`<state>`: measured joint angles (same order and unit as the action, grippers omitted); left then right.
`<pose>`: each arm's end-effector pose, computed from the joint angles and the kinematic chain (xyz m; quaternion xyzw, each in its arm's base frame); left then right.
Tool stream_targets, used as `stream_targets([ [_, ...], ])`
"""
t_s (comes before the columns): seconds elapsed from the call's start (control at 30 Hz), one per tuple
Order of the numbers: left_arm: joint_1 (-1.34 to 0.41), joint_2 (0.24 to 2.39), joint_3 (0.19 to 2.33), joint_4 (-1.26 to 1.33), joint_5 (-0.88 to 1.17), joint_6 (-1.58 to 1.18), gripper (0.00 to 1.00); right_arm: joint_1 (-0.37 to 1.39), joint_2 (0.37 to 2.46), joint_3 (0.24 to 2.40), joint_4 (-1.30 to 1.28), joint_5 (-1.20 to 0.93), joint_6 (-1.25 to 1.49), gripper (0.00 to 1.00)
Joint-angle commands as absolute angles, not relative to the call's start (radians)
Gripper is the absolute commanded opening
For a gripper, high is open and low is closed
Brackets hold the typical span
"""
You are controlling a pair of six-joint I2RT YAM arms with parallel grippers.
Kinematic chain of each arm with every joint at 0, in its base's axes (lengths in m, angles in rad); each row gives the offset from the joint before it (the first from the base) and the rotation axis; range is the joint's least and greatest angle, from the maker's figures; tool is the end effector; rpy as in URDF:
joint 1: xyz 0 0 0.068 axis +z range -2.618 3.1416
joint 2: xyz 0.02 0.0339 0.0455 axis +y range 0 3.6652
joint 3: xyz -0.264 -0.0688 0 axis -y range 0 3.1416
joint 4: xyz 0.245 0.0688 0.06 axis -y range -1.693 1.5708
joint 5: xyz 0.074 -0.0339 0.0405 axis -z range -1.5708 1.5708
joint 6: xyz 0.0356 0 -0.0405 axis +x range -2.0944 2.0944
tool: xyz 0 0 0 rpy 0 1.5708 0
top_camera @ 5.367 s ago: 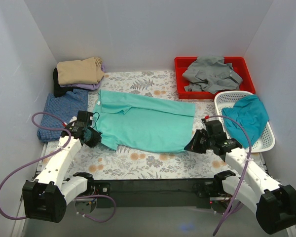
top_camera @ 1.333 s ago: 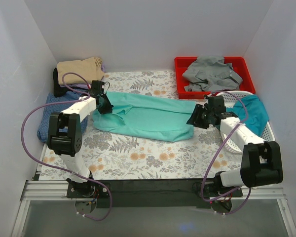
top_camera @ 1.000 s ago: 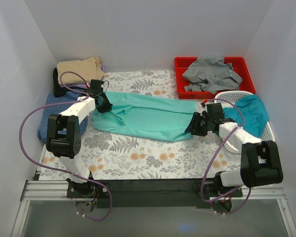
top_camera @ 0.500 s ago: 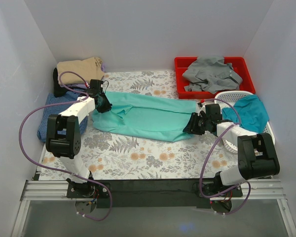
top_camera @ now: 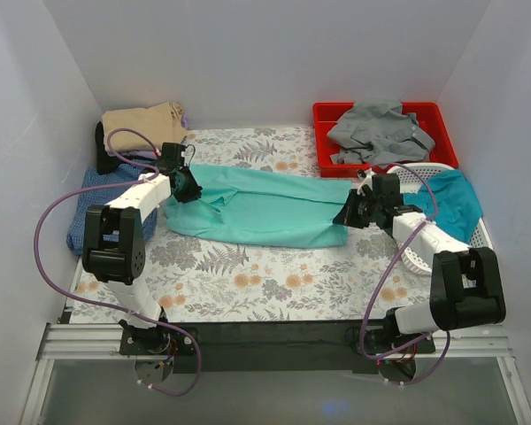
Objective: Fold and stack the t-shirts
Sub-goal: Fold the tshirt
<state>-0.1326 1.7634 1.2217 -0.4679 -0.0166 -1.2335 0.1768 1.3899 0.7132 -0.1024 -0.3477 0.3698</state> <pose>0.3666 -0.0483 0.2049 -0.5046 0.8177 -0.1686 0.2198 0.2711 0.0608 0.1910 0.0212 0.9110 0.2562 0.3226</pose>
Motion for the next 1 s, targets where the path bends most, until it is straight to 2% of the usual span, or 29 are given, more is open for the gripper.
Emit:
stream_targets([
  [0.0,-0.127,1.741,1.216,-0.466,-0.002,-1.218,0.11,0.173,1.437,0.834,-0.156,-0.391,0.397,0.01],
  [0.03,-0.127,1.743,1.216,-0.468,-0.002,-1.216,0.11,0.173,1.451,0.857,-0.164,-0.385,0.406,0.09],
  [0.1,-0.127,1.743,1.215,-0.471,-0.002,-1.216,0.11,0.173,1.503,0.883,-0.181,-0.362,0.403,0.10],
  [0.13,-0.127,1.743,1.212,-0.475,-0.002,-1.215,0.11,0.173,1.520,0.891,-0.183,-0.319,0.406,0.18],
  [0.17,-0.127,1.737,1.215,-0.477,-0.009,-1.212,0.11,0.173,1.532,0.906,-0.199,-0.274,0.393,0.21],
  [0.2,-0.127,1.732,1.215,-0.483,-0.023,-1.209,0.11,0.172,1.537,0.914,-0.221,-0.203,0.387,0.34],
  [0.27,-0.127,1.726,1.213,-0.489,-0.050,-1.206,0.11,0.173,1.537,0.928,-0.262,-0.126,0.362,0.43],
  [0.47,-0.127,1.706,1.204,-0.508,-0.129,-1.207,0.11,0.173,1.461,0.893,-0.313,-0.018,0.299,0.46],
  [0.97,-0.127,1.733,1.181,-0.448,0.072,-1.216,0.13,0.172,1.563,0.885,-0.160,-0.281,0.308,0.49],
])
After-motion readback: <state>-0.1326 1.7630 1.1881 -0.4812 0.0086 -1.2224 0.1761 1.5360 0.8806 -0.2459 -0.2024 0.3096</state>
